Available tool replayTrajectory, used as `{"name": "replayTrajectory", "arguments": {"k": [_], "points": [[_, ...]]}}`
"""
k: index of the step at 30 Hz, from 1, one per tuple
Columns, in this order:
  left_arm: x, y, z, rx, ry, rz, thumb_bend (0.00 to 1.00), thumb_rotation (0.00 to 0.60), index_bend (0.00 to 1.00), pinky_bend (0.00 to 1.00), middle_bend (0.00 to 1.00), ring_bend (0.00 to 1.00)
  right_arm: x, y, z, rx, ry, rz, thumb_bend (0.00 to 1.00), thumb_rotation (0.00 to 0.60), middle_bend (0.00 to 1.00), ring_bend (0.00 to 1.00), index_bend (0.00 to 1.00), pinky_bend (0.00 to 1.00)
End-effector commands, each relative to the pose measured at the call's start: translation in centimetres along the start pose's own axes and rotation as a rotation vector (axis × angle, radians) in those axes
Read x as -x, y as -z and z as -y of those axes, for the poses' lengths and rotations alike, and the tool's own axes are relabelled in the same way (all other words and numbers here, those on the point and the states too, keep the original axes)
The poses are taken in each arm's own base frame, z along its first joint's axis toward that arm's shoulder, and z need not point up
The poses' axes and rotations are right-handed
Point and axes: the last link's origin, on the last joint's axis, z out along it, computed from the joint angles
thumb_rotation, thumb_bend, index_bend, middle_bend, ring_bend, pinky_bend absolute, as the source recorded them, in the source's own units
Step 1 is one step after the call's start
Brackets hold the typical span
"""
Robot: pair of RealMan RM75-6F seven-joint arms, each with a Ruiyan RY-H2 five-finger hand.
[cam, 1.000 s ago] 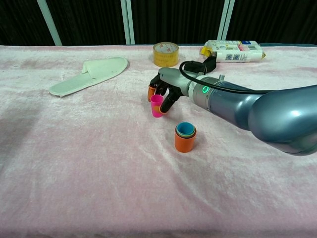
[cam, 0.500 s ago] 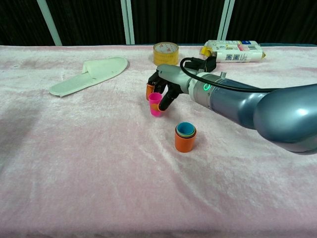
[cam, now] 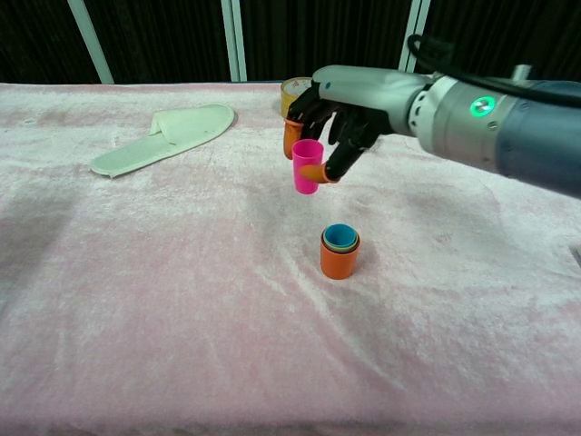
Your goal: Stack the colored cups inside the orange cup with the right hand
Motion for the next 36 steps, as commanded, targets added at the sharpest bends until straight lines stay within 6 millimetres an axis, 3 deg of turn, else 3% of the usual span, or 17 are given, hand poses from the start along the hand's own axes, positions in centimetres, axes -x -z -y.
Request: {"name": "replayTrajectory", "arguments": {"k": [1, 10, 36], "points": [[0.0, 0.0, 0.0, 0.000, 0.000, -0.001, 0.34, 0.600, 0.07, 0.01, 0.05, 0.00, -0.5, 2.5, -1.3, 0.046, 0.011, 0.010, 0.33, 0.600, 0.47, 0.27, 0.52, 0.26], [0.0, 0.2, -0.1, 0.003, -0.003, -0.007, 0.34, 0.600, 0.07, 0.01, 0.05, 0.00, 0.8, 3.3, -1.8, 0.053, 0.008, 0.042, 0.33, 0.600, 0.47, 0.27, 0.52, 0.26], [0.1, 0.0, 0.0, -0.003, -0.009, -0.002, 0.34, 0.600, 0.07, 0.01, 0.05, 0.00, 2.5, 2.4, -1.8, 0.046, -0.007, 0.065, 0.33, 0.600, 0.44, 0.27, 0.52, 0.26]]}}
